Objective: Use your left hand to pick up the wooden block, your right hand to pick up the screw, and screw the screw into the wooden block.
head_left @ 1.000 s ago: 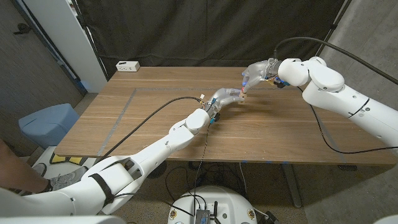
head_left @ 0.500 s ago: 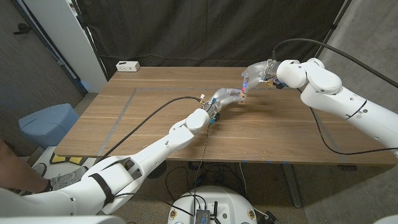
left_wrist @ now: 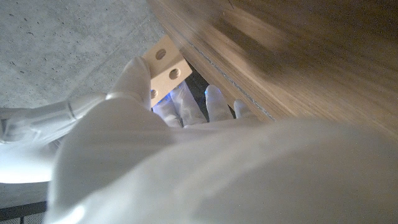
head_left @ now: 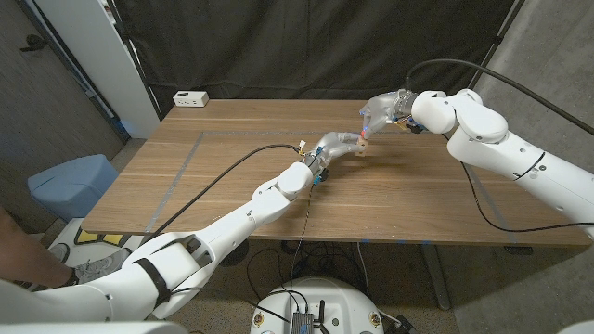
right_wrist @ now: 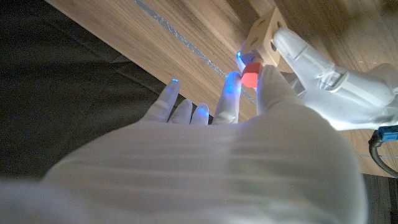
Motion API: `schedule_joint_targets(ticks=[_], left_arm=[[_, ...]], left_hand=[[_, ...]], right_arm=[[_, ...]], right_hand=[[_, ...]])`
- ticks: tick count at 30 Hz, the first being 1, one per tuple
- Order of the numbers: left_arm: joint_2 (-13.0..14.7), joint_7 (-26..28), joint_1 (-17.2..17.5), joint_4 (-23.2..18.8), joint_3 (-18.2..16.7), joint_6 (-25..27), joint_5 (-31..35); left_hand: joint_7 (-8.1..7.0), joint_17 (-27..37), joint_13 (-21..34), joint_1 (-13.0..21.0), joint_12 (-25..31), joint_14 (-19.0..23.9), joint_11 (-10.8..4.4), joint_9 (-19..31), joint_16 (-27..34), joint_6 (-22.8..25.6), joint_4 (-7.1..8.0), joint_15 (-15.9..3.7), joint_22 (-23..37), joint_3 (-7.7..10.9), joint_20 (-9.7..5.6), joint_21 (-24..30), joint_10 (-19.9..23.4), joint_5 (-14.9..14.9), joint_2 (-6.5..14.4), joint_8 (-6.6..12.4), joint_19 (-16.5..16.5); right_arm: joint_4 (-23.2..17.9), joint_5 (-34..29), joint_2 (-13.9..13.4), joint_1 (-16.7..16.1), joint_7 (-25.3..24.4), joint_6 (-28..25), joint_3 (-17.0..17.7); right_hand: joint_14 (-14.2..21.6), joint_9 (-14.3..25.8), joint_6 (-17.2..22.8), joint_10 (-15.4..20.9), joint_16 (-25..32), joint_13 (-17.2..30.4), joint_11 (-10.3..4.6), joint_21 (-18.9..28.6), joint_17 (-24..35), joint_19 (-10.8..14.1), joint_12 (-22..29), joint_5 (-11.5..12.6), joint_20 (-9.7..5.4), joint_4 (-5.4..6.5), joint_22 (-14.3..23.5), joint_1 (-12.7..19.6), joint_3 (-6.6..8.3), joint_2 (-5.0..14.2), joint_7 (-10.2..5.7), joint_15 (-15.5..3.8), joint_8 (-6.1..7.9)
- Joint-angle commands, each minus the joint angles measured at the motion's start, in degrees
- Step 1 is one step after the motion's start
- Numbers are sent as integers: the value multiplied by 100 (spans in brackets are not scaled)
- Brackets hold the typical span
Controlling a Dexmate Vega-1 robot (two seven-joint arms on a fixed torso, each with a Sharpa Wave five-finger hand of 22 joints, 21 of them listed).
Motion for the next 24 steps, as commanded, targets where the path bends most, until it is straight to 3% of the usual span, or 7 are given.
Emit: schedule_joint_targets(ticks=[1, 24], left_arm=[[-15, -6, -17, 47, -3, -1, -22], [-22, -21, -46, 94, 4, -7, -25]], left_hand=[[76, 20, 150, 23, 57, 53, -19, 31, -5, 140, 96, -329, 27, 120, 45, 27, 56, 27, 197, 37, 16], [81, 21, 151, 19, 57, 54, -18, 31, -3, 134, 99, -326, 27, 126, 47, 28, 53, 28, 205, 34, 17]], right_arm=[[68, -49, 52, -20, -93, 58, 7], [128, -103, 106, -77, -282, 73, 15]], right_hand=[[67, 26, 92, 72, 29, 27, -28, 27, 20, 35, 37, 2, -35, 0, 21, 73, 69, 16, -32, -147, 47], [224, 23, 480, 328, 62, 24, -208, 34, 31, 145, 62, 1, -137, 29, 21, 152, 186, 39, -53, -247, 260]])
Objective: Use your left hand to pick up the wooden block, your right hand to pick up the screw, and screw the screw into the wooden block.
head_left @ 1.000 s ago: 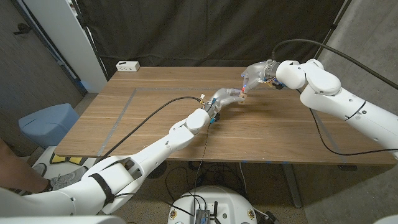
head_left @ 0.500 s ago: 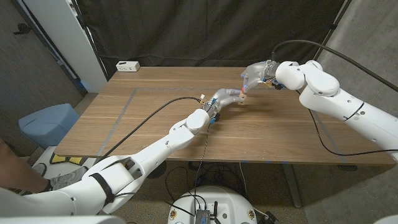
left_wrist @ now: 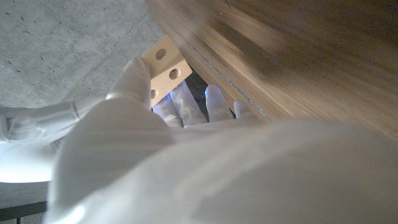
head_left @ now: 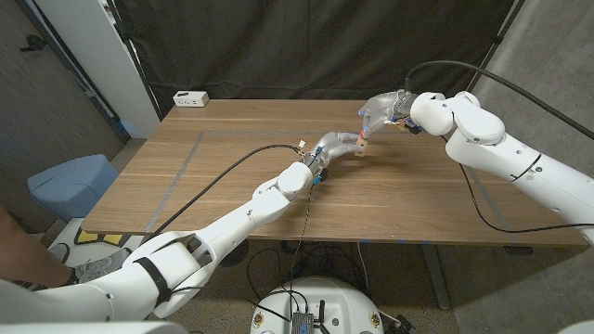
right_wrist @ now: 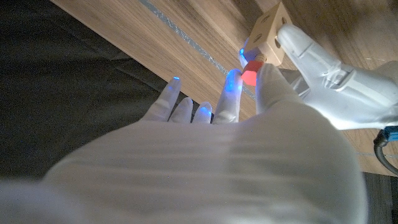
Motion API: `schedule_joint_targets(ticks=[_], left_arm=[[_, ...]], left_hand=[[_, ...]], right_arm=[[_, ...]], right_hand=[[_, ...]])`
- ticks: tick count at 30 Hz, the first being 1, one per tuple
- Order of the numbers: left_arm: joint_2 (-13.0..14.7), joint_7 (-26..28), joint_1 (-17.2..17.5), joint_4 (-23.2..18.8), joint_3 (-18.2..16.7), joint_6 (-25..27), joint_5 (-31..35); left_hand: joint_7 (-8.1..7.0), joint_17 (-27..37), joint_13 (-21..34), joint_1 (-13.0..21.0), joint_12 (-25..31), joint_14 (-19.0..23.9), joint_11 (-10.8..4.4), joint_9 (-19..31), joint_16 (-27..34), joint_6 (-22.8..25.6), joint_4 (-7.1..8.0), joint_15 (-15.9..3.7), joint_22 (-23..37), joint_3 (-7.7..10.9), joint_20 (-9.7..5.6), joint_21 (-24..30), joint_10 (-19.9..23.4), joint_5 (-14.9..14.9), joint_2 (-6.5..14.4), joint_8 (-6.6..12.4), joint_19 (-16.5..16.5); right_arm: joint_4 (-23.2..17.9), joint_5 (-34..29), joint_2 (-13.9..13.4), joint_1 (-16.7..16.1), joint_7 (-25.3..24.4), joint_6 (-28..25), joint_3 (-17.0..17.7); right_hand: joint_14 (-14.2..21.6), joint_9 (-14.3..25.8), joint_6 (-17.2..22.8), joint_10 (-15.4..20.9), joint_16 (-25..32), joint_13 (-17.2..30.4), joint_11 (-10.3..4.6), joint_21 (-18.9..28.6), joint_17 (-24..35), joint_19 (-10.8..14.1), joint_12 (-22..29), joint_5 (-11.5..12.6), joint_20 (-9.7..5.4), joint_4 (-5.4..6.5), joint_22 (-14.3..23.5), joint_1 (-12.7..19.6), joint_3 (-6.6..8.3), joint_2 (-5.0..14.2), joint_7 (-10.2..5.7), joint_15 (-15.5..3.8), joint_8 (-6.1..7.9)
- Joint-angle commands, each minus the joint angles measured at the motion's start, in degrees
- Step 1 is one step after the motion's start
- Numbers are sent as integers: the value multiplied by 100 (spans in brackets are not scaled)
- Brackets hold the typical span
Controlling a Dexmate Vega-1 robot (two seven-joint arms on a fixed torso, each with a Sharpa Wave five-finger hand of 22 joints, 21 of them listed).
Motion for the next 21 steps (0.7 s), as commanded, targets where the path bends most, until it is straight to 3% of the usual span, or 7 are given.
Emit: schedule_joint_targets(ticks=[1, 21], left_arm=[[-10, -13, -26, 37, 7, -11, -3], [2, 2, -8, -22, 12, 35, 7]], left_hand=[[81, 5, 151, 19, 55, 53, -18, 26, -4, 136, 99, -325, 27, 126, 46, 28, 54, 26, 205, 31, 17], [83, 4, 151, 17, 54, 53, -18, 26, -4, 145, 98, -312, 27, 133, 45, 29, 49, 28, 210, 34, 18]], right_arm=[[24, -24, 26, -42, -122, 12, 14], [36, -176, 85, -105, -273, -95, -18]], right_hand=[[92, 13, 158, 126, 55, 24, 6, 35, 33, 52, 63, 0, -34, 17, 21, 57, 66, 26, -11, -260, 102], [338, -34, 666, 493, 117, 18, 0, 42, 53, 175, 103, -15, -128, 156, 23, -239, 50, 70, 89, -306, 333]])
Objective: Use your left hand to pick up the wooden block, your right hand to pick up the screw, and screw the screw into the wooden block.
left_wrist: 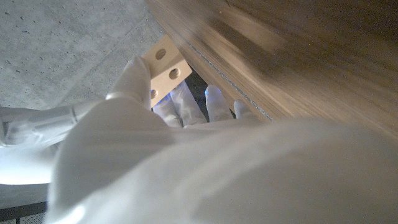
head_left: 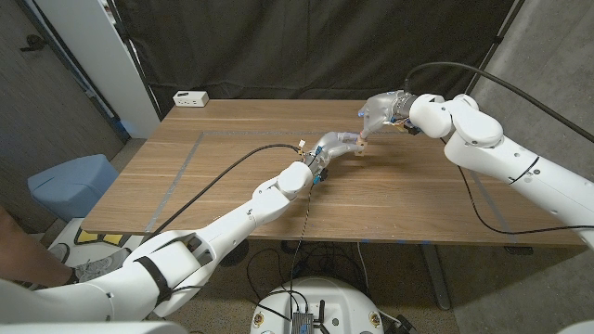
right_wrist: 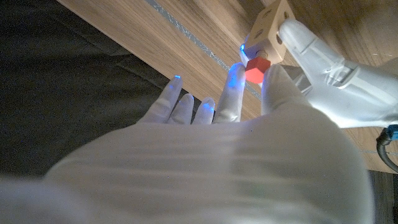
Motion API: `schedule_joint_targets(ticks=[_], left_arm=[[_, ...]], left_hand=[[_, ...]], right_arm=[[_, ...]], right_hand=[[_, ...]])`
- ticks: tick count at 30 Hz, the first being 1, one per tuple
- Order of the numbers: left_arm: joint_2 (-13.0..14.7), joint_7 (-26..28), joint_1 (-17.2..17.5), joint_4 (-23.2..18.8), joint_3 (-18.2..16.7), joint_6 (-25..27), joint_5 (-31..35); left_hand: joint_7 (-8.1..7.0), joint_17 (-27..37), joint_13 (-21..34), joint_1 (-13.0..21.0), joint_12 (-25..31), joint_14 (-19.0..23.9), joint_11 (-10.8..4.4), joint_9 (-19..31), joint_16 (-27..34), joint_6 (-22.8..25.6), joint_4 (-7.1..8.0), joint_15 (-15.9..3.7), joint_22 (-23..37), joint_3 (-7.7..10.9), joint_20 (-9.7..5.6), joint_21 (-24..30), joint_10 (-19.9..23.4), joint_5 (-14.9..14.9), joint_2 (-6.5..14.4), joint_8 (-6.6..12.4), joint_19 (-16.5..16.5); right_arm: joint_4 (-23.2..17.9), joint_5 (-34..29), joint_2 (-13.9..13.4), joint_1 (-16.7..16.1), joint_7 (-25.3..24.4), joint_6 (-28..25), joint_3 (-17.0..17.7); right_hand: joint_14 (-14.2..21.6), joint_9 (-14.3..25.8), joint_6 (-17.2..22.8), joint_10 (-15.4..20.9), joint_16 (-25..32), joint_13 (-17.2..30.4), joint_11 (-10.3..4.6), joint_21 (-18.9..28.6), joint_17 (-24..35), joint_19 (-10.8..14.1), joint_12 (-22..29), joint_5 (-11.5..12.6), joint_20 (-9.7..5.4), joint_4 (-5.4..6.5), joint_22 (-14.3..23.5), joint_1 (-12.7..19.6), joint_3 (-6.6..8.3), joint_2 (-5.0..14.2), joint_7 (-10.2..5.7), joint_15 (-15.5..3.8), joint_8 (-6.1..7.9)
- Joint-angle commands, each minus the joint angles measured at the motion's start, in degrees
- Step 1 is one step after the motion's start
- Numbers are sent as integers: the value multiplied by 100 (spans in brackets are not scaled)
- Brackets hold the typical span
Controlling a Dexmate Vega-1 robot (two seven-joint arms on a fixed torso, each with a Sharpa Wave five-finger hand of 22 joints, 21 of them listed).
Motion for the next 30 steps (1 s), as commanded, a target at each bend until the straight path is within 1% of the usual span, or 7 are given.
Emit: schedule_joint_targets(ticks=[1, 8, 18, 22, 23, 28, 30], left_arm=[[12, 8, 15, -53, 7, 42, 9], [14, 7, 14, -56, 9, 56, 8], [18, 11, 15, -54, 3, 67, 2], [26, 15, 19, -66, 0, 82, 1], [26, 15, 19, -62, 0, 79, 0], [29, 22, 21, -64, -2, 83, 0], [27, 23, 23, -63, -4, 82, -5]], left_hand=[[82, 20, 151, 18, 51, 52, -18, 31, -5, 143, 98, -313, 27, 134, 47, 29, 49, 47, 210, 34, 19], [85, 21, 151, 15, 52, 51, -19, 31, -5, 143, 101, -317, 27, 141, 49, 30, 52, 51, 219, 33, 20], [83, 18, 150, 27, 48, 55, -16, 31, -6, 136, 92, -315, 27, 149, 46, 31, 44, 56, 220, 30, 22], [79, 16, 151, 31, 49, 56, -16, 31, -7, 149, 88, -315, 27, 151, 49, 30, 46, 57, 216, 36, 20], [84, 16, 150, 30, 49, 60, -16, 31, -5, 148, 89, -314, 27, 152, 42, 31, 46, 58, 217, 35, 22], [85, 16, 152, 35, 51, 56, -17, 31, -7, 139, 86, -314, 27, 156, 47, 30, 50, 59, 219, 32, 18], [90, 16, 152, 34, 51, 59, -17, 31, -6, 136, 88, -313, 27, 156, 48, 29, 48, 60, 220, 30, 18]], right_arm=[[12, -108, 40, -39, -96, -94, -23], [12, -176, 56, -63, -119, -163, -40], [60, -193, 103, -41, -87, -215, -74], [84, -188, 128, -34, -101, -224, -87], [89, -189, 136, -34, -107, -232, -90], [112, -189, 166, -33, -145, -250, -108], [118, -182, 173, -36, -168, -249, -109]], right_hand=[[90, -6, 146, 111, 34, 18, -1, 43, 25, 58, 34, -14, -5, 60, 23, -66, 18, 14, 14, -294, 80], [158, -32, 364, 241, 44, 14, -45, 41, 27, 92, 42, -19, -8, 106, 24, -202, -6, 26, 11, -323, 166], [207, -74, 647, 388, 47, 8, -36, 30, 26, 103, 44, -17, -1, 152, 25, -350, -36, 64, 36, -315, 266], [236, -99, 777, 455, 53, 4, -87, 29, 24, 114, 40, -19, -6, 168, 26, -418, -64, 77, 41, -320, 306], [240, -109, 803, 487, 50, 3, 1, 16, 20, 84, 42, -18, -8, 168, 26, -437, -71, 77, 59, -320, 310], [286, -151, 956, 553, 51, -2, -72, 30, 6, 139, 26, -15, 1, 158, 26, -488, -97, 84, 71, -308, 344], [312, -168, 1013, 591, 57, -4, -68, 34, 6, 157, 26, -16, -3, 174, 27, -540, -115, 86, 81, -310, 356]])
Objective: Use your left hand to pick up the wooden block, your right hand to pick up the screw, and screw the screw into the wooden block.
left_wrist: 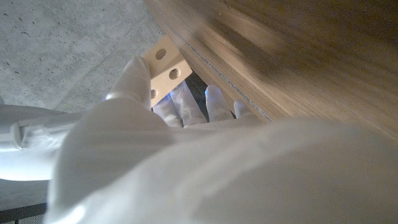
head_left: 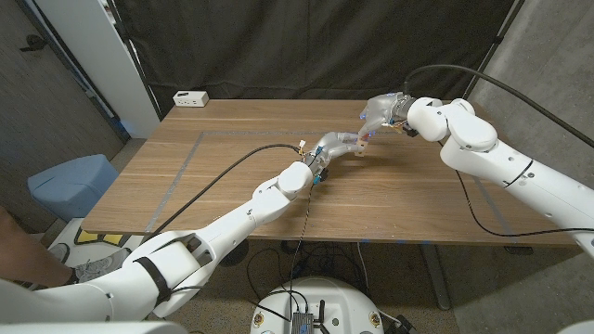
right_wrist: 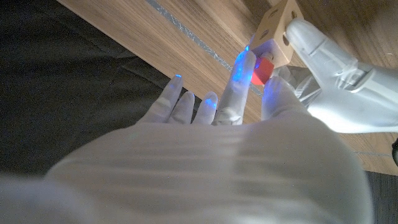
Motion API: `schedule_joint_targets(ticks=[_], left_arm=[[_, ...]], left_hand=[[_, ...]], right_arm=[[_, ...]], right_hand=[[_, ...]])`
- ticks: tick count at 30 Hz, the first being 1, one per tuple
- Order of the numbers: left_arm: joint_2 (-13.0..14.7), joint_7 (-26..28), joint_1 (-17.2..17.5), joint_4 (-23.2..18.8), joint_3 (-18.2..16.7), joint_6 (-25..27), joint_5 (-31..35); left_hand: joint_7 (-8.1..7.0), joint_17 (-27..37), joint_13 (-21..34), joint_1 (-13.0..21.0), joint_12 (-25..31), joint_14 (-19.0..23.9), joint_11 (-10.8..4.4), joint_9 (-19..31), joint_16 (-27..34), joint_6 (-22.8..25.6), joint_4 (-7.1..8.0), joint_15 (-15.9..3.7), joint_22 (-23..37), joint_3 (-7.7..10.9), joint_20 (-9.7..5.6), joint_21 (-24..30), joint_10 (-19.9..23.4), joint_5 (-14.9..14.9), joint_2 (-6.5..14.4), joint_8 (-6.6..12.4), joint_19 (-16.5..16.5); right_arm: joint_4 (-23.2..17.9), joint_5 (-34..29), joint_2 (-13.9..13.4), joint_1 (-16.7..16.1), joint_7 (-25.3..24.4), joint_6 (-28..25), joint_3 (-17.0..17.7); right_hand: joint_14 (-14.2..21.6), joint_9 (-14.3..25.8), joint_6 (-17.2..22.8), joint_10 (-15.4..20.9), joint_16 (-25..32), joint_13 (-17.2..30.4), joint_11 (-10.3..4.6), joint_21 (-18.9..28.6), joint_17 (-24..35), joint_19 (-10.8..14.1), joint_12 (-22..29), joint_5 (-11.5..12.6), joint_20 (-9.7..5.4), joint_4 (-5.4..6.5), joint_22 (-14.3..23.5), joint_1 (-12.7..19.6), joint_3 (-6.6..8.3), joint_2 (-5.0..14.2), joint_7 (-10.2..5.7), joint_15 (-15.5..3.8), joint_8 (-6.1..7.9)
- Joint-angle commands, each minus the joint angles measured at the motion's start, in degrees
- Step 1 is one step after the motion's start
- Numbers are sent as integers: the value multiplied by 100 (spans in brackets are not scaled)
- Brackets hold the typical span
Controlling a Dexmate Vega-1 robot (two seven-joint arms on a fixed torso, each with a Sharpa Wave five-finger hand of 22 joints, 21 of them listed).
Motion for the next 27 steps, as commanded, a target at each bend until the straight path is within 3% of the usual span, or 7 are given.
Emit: schedule_joint_targets(ticks=[1, 19, 27], left_arm=[[9, 15, 8, -3, -9, 10, -7], [22, 29, 28, -35, -13, 9, -4], [20, 23, 31, -34, -15, -5, -10]], left_hand=[[88, 16, 150, 31, 49, 57, -17, 28, -6, 133, 107, -311, 27, 137, 48, 29, 47, 41, 221, 29, 18], [87, 15, 147, 32, 47, 58, -16, 28, -8, 153, 108, -309, 27, 152, 47, 31, 42, 48, 230, 37, 22], [85, 13, 144, 35, 45, 60, -16, 28, -9, 146, 103, -307, 27, 158, 47, 31, 42, 51, 226, 34, 21]], right_arm=[[54, 0, 71, 6, -76, -63, -37], [103, -97, 208, -60, -472, -181, -85], [47, -128, 205, -109, -537, -266, -76]], right_hand=[[91, -21, 156, 118, 40, 8, -34, 35, 6, 80, 31, 7, -5, 19, 27, -122, -51, 6, -2, -311, 54], [370, -173, 932, 611, 88, -15, -150, 50, -24, 211, 67, 30, -25, -22, 32, -243, -106, 88, 25, -392, 216], [440, -205, 1004, 691, 94, -20, -176, 50, -30, 237, 51, 26, -35, -29, 33, -292, -134, 79, 25, -404, 206]])
